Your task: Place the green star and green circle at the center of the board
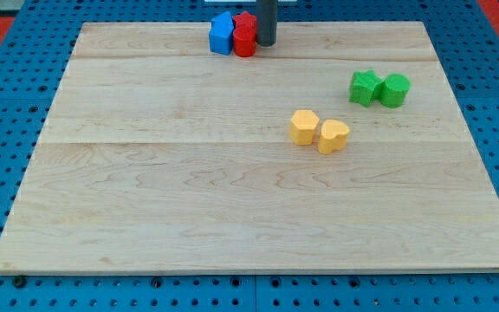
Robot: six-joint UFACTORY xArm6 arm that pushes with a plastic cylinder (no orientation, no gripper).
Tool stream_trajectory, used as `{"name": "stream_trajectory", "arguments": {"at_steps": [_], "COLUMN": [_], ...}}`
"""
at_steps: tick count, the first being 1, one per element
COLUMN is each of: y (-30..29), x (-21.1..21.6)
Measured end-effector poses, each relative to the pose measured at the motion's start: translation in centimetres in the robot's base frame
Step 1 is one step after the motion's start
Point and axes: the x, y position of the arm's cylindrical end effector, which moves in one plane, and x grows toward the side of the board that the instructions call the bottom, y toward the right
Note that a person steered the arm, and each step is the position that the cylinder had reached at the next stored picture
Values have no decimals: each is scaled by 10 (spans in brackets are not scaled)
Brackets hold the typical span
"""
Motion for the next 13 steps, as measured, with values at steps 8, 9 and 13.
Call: {"name": "stream_trajectory", "arguments": {"at_steps": [8,9,13], "y": [175,237,177], "x": [-18,20,117]}}
